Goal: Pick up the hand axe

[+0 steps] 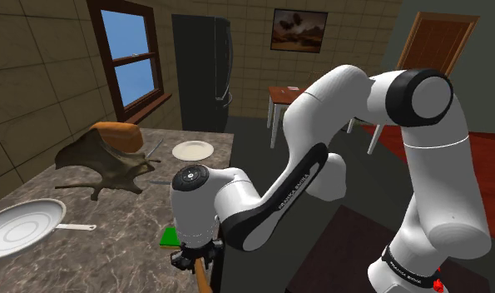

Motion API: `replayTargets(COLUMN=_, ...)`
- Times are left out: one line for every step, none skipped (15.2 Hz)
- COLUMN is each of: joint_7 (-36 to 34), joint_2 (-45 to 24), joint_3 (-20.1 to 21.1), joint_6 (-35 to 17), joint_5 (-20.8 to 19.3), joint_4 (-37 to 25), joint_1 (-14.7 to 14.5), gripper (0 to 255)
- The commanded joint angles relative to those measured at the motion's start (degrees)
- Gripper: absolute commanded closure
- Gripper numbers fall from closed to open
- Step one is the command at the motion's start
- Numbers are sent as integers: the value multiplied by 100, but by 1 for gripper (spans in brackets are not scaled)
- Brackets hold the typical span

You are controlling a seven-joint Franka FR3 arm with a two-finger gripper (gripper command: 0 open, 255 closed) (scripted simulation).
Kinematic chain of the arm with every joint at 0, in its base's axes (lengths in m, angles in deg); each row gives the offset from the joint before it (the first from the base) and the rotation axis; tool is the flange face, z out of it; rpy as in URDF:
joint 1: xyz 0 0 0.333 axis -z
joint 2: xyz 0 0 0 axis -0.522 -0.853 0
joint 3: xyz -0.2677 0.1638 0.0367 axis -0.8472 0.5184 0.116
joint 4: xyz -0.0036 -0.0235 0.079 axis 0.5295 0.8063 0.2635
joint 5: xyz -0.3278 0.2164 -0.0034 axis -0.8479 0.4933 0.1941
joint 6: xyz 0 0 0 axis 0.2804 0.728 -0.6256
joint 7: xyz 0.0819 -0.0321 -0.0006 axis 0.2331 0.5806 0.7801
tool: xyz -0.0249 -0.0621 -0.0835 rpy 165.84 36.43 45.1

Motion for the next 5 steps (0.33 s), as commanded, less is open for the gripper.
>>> replayTargets(joint_7=84, joint_2=111, joint_3=69, joint_6=99, joint_5=103, joint_4=-9, joint_1=62, gripper=255)
replayTargets(joint_7=119, joint_2=164, joint_3=102, joint_6=148, joint_5=152, joint_4=-16, joint_1=87, gripper=255)
replayTargets(joint_7=153, joint_2=217, joint_3=135, joint_6=197, joint_5=201, joint_4=-24, joint_1=111, gripper=255)
replayTargets(joint_7=158, joint_2=225, joint_3=139, joint_6=204, joint_5=208, joint_4=-24, joint_1=114, gripper=255)
replayTargets(joint_7=158, joint_2=224, joint_3=139, joint_6=204, joint_5=208, joint_4=-25, joint_1=114, gripper=255)
